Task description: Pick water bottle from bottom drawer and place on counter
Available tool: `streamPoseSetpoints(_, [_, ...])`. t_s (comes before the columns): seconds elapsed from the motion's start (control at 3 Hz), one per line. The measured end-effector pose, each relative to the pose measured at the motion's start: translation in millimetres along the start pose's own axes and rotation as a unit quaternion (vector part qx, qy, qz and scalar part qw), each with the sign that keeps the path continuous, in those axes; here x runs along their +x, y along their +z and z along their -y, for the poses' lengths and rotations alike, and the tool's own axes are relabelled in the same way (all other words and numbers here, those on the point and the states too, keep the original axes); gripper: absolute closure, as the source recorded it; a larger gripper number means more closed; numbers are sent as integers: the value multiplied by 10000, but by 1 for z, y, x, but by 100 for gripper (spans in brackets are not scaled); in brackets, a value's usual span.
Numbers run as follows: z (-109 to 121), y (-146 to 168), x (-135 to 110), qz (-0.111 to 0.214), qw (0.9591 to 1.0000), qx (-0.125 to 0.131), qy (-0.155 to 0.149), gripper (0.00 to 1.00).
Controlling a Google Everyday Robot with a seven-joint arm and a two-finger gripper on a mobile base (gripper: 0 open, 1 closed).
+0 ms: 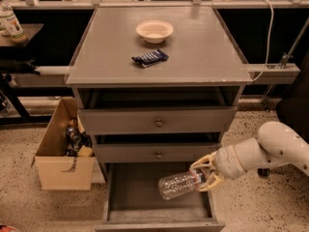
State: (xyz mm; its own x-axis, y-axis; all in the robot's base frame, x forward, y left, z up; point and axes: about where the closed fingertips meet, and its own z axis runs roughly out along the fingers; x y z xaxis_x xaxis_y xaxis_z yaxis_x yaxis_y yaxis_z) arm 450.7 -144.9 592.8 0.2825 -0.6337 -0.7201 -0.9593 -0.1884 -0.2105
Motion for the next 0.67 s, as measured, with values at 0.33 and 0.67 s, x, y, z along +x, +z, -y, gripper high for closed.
streamPoseSetpoints(0.33, [8, -23, -5, -90, 9998, 96, 160, 100])
streamPoseSetpoints(0.67, [20, -81, -24, -302, 9983, 422, 251, 100])
